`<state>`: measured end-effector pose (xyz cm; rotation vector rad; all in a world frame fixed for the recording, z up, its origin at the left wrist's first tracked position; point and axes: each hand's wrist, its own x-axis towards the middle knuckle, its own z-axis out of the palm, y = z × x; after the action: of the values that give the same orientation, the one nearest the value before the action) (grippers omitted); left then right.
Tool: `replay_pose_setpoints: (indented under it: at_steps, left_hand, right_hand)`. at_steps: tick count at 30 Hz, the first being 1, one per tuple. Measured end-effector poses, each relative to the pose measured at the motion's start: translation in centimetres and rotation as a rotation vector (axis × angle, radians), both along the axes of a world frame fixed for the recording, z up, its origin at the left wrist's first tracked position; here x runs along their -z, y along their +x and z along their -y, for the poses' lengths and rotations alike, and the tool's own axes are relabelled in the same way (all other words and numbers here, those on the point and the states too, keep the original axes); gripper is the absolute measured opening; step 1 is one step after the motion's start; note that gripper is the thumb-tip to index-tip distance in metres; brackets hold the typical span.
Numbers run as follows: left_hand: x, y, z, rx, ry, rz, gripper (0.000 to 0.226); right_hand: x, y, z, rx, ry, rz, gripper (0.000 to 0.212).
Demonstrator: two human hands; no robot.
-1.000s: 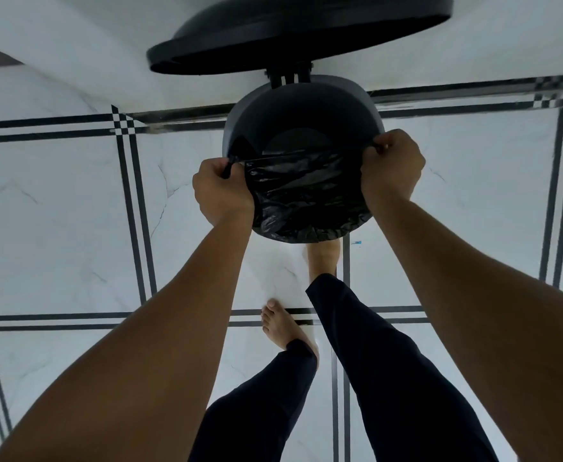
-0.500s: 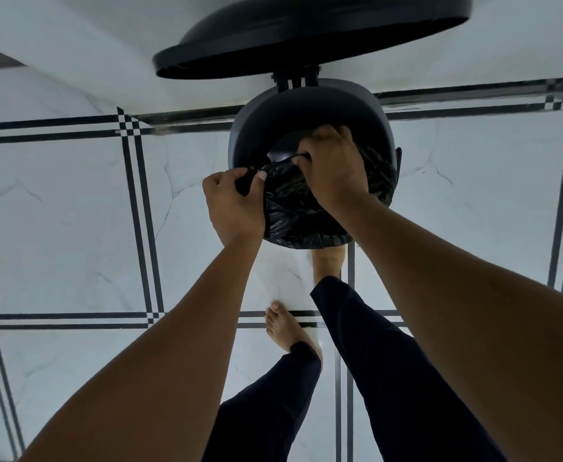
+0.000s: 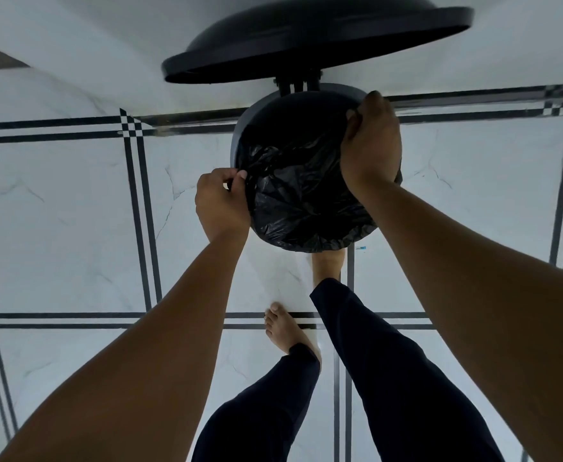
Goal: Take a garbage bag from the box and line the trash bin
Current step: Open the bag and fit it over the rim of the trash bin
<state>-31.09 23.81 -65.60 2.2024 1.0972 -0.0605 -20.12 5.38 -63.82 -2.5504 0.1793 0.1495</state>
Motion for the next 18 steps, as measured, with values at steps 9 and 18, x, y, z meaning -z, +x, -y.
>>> replay_pose_setpoints:
  at_steps: [9, 18]
  left_hand:
    - [0.1, 1.1, -0.2, -0.153, 0.019, -0.019, 0.015]
    - [-1.4, 2.8, 1.0, 0.582, 0.175, -0.001, 0.056]
  right_hand:
    - [0.6, 2.8, 2.6, 0.528, 0.252, -0.086, 0.021]
    - [0.9, 1.3, 1.8, 0.221, 0.319, 0.06, 0.006]
